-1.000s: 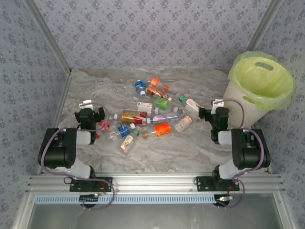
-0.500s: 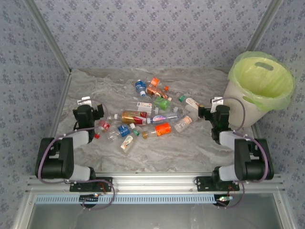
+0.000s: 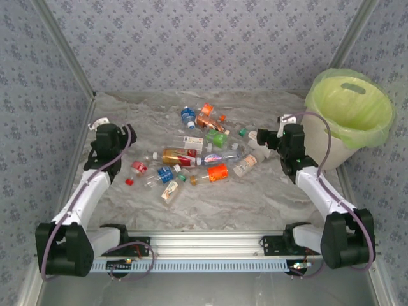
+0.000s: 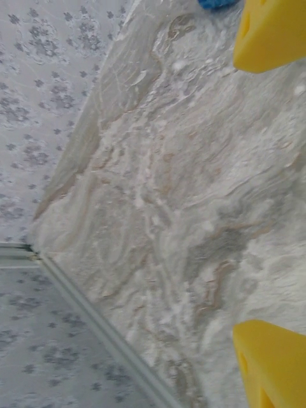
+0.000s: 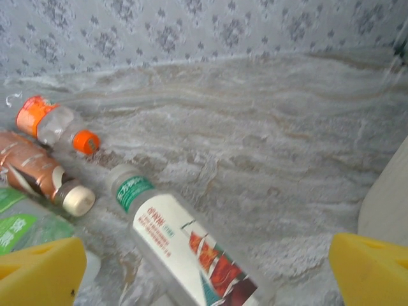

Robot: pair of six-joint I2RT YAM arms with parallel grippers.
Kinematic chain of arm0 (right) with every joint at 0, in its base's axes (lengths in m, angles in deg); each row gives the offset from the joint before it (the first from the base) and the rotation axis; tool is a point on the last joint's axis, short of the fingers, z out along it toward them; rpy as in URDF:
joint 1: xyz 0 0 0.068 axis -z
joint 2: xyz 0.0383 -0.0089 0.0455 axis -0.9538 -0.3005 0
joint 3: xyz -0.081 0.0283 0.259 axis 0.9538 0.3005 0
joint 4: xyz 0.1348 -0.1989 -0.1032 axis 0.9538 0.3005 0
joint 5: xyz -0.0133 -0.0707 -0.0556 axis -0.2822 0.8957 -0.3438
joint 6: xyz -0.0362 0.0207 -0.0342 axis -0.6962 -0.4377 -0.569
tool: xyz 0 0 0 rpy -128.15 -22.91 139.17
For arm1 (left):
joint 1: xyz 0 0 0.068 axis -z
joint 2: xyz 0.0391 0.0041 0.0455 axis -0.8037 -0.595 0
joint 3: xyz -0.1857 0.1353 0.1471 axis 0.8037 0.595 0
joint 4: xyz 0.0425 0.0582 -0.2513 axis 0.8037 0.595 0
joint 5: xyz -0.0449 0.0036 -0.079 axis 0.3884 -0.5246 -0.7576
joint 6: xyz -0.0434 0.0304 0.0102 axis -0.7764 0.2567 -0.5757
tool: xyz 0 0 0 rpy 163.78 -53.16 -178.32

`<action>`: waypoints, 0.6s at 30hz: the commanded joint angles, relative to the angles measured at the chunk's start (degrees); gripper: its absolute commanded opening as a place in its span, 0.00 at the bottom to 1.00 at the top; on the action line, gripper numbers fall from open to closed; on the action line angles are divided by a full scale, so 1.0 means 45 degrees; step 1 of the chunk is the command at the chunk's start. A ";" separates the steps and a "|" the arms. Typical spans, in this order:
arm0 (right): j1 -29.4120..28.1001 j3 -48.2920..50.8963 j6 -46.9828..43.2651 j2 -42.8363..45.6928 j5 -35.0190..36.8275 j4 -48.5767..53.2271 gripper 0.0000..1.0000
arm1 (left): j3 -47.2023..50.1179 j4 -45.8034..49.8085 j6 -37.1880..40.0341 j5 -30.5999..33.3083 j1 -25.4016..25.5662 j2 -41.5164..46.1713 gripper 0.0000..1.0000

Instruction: Put the plastic bottles in the bin

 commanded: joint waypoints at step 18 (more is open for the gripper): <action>0.0101 -0.8291 -0.5404 -0.8828 -0.2355 0.8267 1.00 | -0.0010 0.2191 -0.2015 -0.2683 0.0033 -0.0409 0.99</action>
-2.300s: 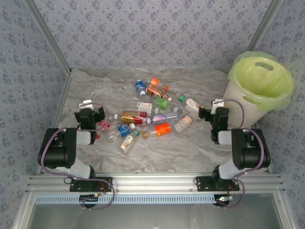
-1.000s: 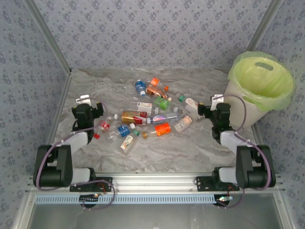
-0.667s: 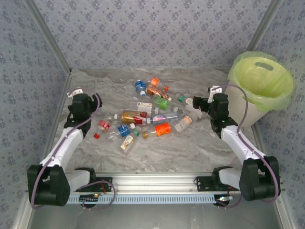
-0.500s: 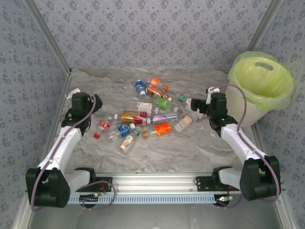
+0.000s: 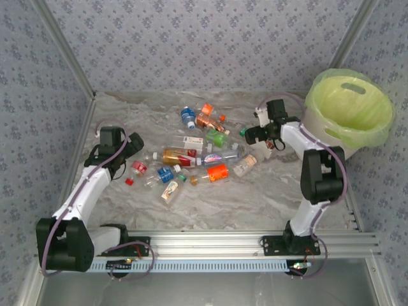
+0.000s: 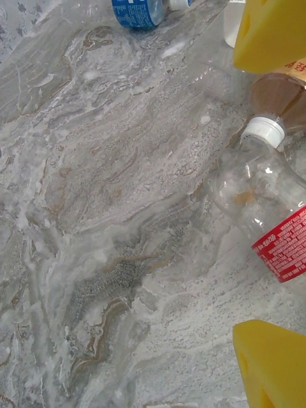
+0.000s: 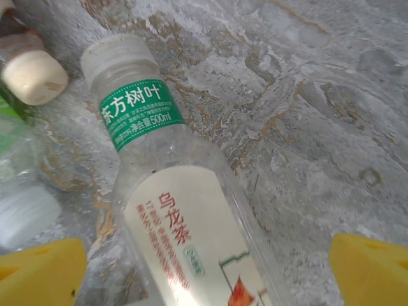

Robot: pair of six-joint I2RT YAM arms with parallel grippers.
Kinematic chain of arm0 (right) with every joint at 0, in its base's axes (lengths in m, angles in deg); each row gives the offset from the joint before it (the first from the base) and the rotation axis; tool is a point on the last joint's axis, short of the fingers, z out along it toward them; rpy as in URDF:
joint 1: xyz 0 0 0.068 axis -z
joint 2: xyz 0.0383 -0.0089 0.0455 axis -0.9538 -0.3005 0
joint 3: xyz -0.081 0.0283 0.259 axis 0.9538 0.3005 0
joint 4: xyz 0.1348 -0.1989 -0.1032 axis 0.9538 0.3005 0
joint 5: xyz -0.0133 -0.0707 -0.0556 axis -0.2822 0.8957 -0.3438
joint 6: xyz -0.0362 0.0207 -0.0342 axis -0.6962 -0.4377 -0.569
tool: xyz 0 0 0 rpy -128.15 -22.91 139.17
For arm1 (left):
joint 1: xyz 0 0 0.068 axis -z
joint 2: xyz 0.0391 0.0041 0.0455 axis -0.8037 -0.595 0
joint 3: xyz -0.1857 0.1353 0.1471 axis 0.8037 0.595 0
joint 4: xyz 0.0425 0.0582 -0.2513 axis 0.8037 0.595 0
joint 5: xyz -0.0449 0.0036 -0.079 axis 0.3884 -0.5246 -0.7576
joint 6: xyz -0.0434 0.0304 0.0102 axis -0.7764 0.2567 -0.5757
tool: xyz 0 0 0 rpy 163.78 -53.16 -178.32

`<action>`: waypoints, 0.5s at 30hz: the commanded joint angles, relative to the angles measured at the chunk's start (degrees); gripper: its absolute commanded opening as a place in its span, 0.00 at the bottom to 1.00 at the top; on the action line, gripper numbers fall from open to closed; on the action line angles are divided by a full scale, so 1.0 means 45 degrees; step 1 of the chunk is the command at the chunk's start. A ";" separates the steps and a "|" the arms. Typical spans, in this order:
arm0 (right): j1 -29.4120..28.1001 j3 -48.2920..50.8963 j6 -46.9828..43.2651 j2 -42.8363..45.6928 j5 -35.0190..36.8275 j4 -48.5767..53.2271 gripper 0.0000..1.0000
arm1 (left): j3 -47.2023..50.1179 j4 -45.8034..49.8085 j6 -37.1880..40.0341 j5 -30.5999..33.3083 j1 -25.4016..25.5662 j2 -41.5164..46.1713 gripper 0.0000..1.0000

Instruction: Put the plastic bottles in the bin

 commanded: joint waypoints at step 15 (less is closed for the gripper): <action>-0.0491 -0.3022 -0.1292 -0.3427 0.1442 0.2047 0.59 | 0.0474 -0.0412 -0.0318 0.0539 -0.0070 0.0222 0.99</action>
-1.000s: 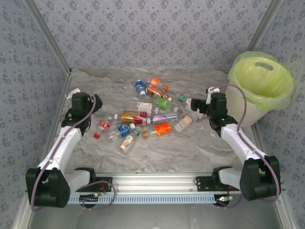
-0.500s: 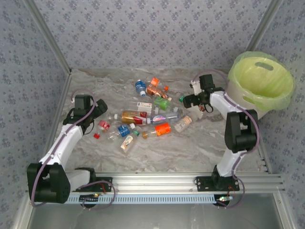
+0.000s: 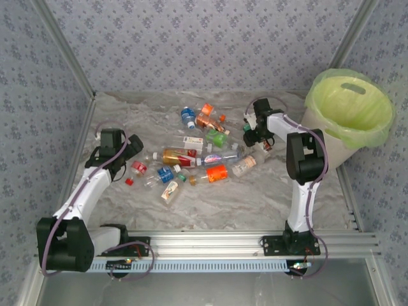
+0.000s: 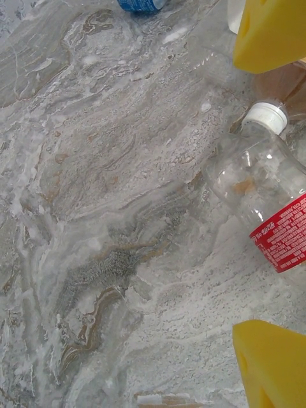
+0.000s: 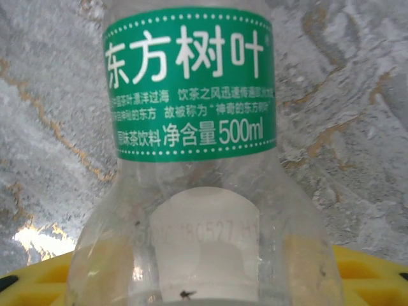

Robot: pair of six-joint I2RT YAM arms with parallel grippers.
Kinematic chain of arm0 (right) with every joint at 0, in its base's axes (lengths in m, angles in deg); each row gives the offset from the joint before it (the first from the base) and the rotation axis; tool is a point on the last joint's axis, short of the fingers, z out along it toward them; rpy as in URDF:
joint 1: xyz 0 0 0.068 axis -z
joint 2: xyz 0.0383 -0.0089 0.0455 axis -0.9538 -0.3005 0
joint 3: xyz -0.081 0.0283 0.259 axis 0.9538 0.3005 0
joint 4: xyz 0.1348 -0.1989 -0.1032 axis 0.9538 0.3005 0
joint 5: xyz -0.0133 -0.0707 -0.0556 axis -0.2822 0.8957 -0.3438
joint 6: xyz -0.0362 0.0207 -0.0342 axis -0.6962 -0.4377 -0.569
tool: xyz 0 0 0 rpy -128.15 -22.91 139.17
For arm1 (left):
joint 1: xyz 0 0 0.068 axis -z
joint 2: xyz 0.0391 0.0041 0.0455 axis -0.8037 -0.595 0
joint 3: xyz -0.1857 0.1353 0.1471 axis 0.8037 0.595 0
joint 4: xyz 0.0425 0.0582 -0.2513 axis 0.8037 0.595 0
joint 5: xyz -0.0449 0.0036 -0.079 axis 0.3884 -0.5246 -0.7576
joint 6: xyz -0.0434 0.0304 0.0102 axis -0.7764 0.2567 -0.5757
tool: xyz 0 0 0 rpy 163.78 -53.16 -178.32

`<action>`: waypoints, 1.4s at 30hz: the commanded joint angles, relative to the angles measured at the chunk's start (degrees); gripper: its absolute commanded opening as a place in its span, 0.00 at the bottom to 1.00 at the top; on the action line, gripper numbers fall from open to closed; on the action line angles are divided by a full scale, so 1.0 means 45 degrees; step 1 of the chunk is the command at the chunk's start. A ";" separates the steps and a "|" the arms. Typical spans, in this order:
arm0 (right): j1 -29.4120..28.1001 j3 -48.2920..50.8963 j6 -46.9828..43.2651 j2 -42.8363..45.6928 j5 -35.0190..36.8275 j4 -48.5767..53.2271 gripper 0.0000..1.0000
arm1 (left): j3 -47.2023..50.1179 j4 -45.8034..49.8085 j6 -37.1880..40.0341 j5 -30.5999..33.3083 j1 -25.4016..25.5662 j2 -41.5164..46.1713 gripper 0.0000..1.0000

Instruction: Put the plastic bottles in the bin

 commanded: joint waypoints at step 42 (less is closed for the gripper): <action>0.6292 0.0130 0.3396 0.8550 0.3220 -0.4032 0.55 | -0.0133 -0.0132 -0.0309 -0.0341 -0.0128 0.0341 1.00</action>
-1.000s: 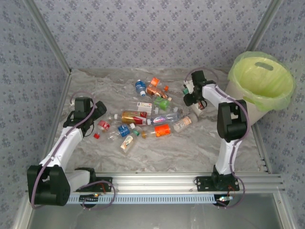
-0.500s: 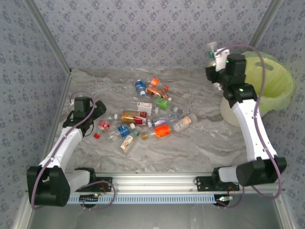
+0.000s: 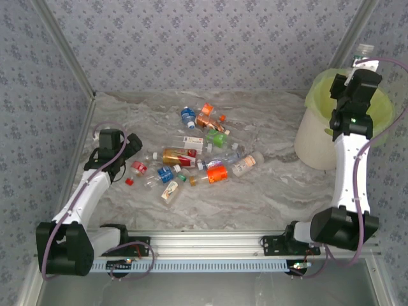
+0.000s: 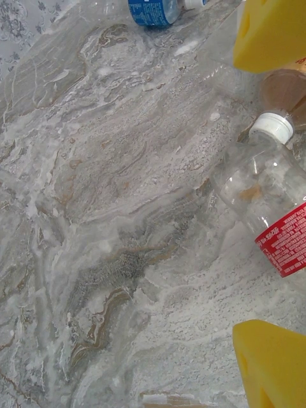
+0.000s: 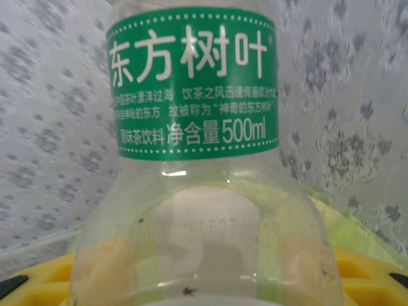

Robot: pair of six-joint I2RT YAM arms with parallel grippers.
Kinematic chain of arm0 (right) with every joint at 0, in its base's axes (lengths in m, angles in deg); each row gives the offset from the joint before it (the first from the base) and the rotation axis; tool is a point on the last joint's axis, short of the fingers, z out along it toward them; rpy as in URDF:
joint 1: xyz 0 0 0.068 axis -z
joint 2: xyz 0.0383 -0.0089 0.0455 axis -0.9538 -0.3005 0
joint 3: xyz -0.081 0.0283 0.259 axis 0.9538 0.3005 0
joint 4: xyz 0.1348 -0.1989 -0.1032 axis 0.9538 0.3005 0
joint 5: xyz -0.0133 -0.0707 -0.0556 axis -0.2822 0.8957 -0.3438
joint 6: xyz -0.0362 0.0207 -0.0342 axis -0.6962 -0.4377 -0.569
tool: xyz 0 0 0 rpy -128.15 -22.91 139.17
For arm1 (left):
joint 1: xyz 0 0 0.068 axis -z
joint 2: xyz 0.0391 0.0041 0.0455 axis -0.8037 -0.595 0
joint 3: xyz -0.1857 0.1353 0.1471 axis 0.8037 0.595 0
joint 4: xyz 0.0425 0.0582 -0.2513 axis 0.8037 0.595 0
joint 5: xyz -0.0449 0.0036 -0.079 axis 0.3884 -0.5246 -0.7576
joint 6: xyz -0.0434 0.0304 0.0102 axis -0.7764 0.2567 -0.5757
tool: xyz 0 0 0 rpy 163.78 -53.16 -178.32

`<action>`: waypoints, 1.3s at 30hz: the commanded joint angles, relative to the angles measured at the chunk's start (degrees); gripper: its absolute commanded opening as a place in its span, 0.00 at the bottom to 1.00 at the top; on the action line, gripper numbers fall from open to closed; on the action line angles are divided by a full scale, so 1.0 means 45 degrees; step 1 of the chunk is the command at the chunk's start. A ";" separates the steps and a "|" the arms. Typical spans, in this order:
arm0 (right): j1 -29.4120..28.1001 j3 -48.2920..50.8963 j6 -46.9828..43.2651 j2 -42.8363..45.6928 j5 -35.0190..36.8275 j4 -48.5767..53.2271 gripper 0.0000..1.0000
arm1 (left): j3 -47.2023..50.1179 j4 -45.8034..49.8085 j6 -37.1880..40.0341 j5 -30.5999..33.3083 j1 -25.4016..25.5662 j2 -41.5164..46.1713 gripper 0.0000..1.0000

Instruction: Put the plastic bottles in the bin

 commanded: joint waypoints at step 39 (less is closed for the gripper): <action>-0.2098 0.0574 0.2053 0.1384 -0.0081 0.1151 1.00 | -0.1340 0.5178 -0.2098 -0.0391 -0.0114 -0.0495 0.99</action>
